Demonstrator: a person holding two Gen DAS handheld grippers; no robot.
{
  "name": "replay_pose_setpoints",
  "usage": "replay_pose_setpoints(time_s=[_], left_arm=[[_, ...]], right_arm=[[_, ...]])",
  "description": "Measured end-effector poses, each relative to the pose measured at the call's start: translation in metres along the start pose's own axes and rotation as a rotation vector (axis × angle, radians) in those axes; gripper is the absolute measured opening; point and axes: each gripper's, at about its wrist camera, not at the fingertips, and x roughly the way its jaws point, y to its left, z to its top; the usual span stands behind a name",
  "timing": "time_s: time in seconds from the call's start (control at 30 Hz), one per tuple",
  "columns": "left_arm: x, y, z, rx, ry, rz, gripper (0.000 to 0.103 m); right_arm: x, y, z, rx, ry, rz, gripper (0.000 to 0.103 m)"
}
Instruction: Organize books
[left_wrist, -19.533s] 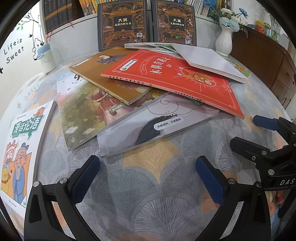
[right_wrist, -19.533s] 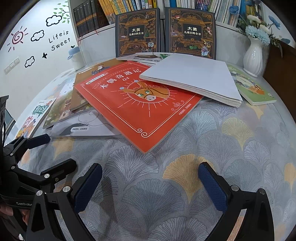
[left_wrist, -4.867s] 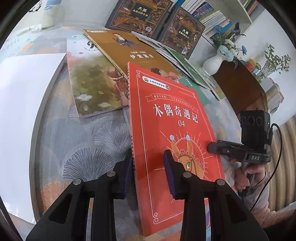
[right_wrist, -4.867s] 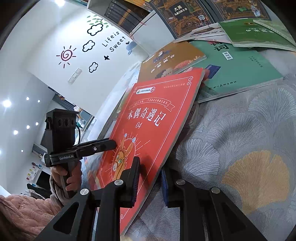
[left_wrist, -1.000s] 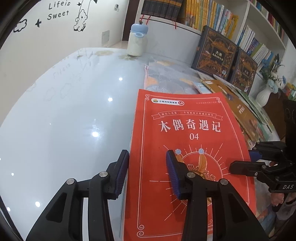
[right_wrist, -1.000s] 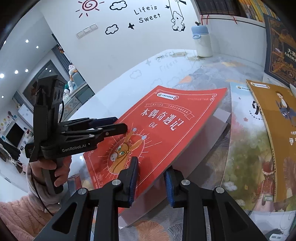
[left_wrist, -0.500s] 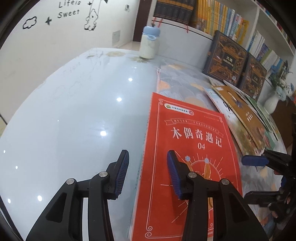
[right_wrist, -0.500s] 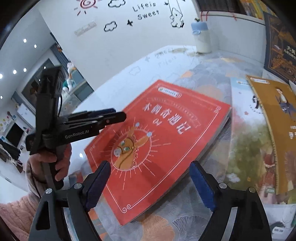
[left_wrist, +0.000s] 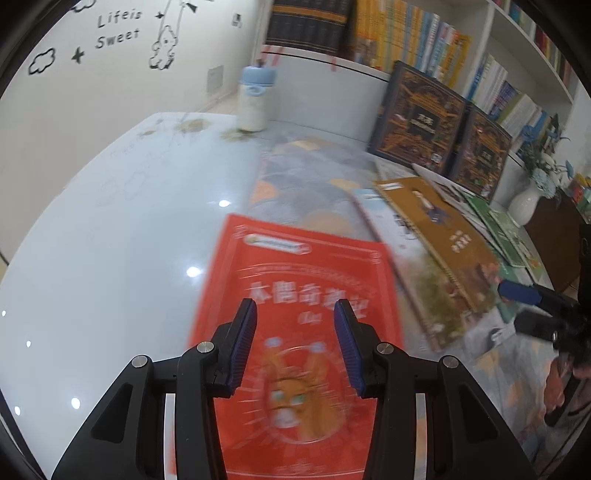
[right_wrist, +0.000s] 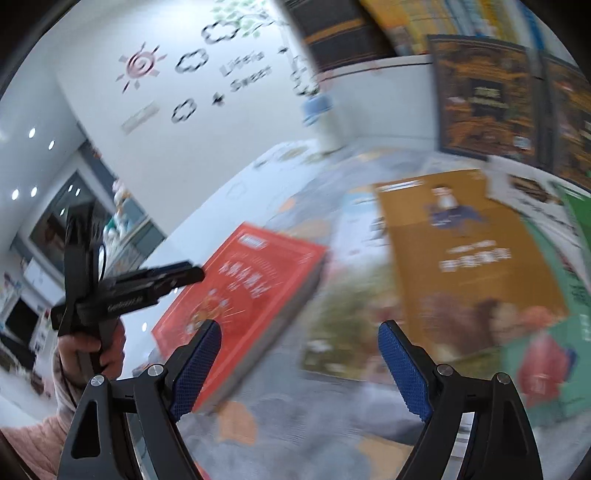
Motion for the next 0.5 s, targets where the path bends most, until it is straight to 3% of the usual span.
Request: replay_pose_setpoints(time_s=[0.13,0.27,0.5], left_arm=[[0.005,-0.035,0.007,0.042,0.003,-0.016,0.041],[0.017,-0.071,0.014,0.077,0.021,-0.039,0.041],[0.053,-0.133,0.024,0.079,0.049,-0.099,0.041]], right_arm=[[-0.031,-0.038,0.002,0.049,-0.051,-0.043,0.085],[-0.056,-0.079,0.005,0.096,-0.091,-0.01,0.085],[-0.066,-0.154,0.021,0.169,-0.088,-0.044,0.085]])
